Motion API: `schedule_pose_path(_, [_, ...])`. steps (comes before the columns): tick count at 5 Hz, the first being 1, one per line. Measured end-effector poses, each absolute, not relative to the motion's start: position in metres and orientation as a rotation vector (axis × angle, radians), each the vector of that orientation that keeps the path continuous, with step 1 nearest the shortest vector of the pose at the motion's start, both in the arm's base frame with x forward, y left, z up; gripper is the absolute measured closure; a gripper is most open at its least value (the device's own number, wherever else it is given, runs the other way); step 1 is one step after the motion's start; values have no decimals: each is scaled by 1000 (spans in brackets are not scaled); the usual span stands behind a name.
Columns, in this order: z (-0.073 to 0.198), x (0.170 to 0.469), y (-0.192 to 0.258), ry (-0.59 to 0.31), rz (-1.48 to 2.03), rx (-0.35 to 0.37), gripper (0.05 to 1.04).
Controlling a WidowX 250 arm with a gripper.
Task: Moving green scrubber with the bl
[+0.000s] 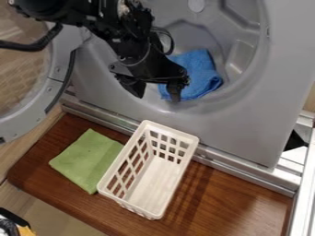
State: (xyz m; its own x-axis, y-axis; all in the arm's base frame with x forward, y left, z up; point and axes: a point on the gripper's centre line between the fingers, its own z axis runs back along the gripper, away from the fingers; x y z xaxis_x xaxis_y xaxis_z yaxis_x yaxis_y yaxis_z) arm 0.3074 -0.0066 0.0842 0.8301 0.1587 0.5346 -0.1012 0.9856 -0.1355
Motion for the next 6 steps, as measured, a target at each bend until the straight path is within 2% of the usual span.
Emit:
schedule_pose_path(1, [76, 304, -7, -547, 138, -103, 83])
schedule_pose_path(2, [67, 293, 22, -516, 230, -81, 83])
schedule_pose_path(3, [58, 281, 37, -485, 240, -38, 83])
schedule_pose_path(4, [46, 259, 77, -446, 364, 35, 83])
schedule_pose_path(6, [11, 244, 91, -344, 391, 89, 83])
